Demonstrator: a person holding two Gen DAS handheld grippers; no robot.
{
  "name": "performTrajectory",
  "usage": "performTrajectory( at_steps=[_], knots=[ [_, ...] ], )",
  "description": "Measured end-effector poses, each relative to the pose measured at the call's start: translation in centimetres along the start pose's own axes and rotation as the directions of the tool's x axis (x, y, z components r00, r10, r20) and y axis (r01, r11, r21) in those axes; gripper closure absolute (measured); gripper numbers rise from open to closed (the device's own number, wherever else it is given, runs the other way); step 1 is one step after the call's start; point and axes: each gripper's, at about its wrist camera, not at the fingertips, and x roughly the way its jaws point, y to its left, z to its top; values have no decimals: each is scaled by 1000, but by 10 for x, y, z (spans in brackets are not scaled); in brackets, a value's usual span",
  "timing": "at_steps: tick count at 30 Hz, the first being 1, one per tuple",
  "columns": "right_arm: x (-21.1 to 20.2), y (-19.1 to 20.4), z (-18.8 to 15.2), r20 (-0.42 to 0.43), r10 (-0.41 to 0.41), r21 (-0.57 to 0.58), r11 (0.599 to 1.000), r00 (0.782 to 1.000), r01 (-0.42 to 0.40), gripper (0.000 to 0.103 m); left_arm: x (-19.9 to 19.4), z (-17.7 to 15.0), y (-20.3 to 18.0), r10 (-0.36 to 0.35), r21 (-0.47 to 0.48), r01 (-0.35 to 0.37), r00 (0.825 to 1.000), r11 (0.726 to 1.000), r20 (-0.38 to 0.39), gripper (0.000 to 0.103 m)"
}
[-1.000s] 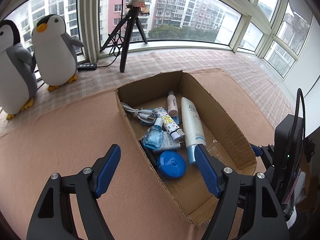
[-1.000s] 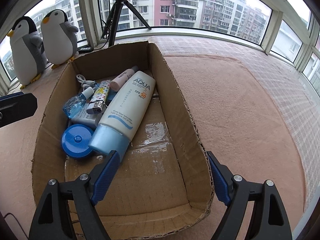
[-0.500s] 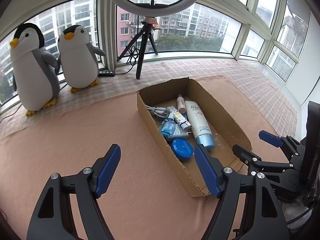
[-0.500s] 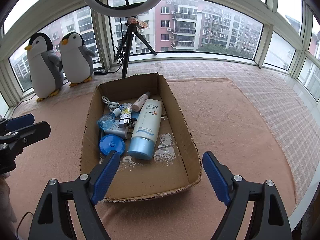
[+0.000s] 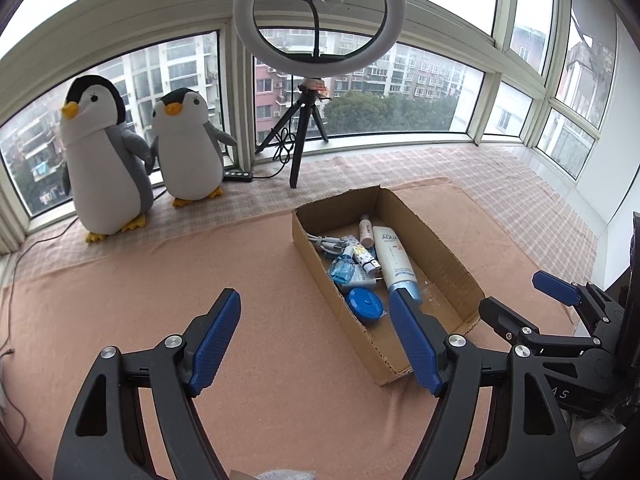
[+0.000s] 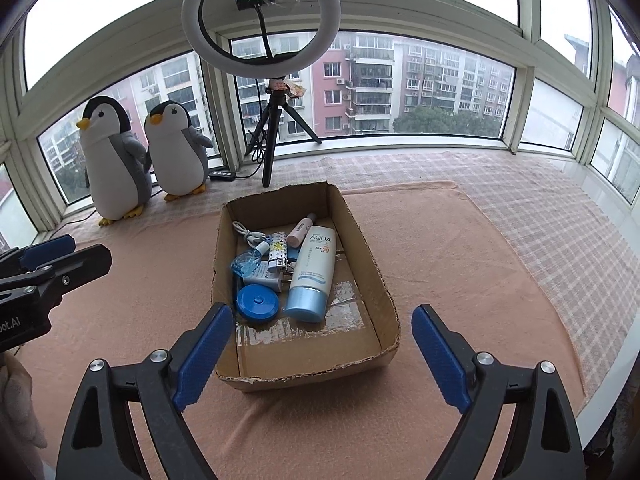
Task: Organize rigid objects
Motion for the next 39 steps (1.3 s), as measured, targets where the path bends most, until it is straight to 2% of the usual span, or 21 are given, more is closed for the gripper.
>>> performTrajectory(
  at_steps=[9,39],
  knots=[
    [0,-1,-1,3,6,3,1000,1000,-6,12,-11,4,-2,13,1,-13,1000,1000,29,23],
    [-1,-5,-3,-4,-4,22,1000,1000,4,9,-11,0,-7,9,7,-9,1000,1000,14,23]
  ],
)
